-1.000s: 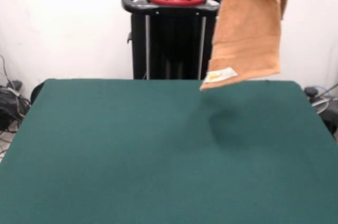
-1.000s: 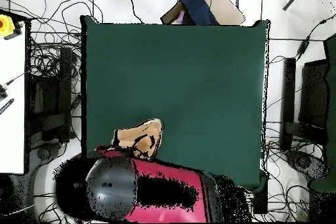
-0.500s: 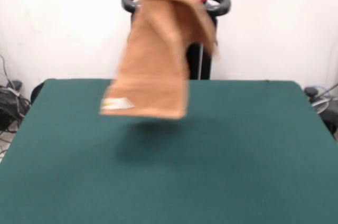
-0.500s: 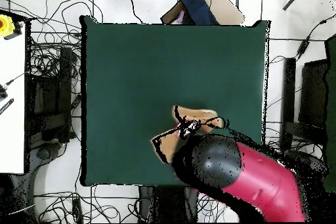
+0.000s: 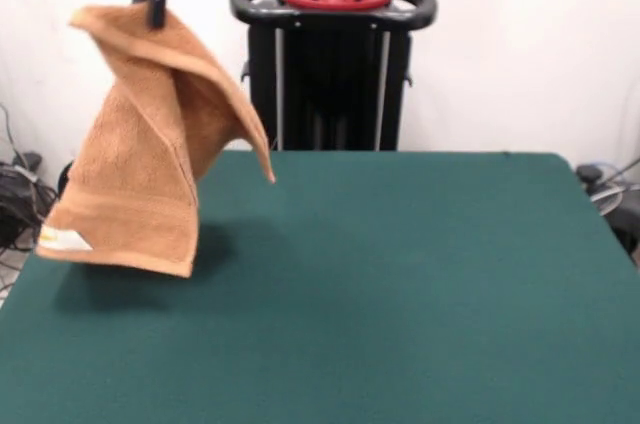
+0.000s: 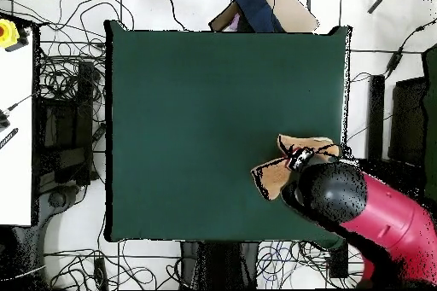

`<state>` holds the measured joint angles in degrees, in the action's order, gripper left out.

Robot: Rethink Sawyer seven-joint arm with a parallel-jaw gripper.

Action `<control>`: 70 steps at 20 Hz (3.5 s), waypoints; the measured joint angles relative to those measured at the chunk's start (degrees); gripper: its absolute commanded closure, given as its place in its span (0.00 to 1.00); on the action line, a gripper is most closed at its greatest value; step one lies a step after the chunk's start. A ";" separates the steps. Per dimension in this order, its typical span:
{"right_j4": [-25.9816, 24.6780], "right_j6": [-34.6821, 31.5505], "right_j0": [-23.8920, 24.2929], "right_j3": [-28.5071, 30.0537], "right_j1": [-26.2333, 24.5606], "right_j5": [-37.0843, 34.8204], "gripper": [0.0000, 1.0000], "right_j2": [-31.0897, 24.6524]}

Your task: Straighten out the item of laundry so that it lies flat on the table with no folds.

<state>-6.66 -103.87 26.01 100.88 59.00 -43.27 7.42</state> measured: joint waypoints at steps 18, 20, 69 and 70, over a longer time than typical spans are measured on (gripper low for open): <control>-1.85 6.55 1.13 -0.58 -8.14 10.37 1.00 -7.11; -1.78 6.53 -1.28 -0.34 -10.67 14.83 1.00 -7.46; 14.27 5.58 -18.57 10.70 -6.87 8.53 0.00 -7.13; 13.82 5.58 -18.57 9.69 -6.88 7.13 0.00 -6.37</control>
<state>7.16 -98.29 7.44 110.56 52.12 -36.14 1.05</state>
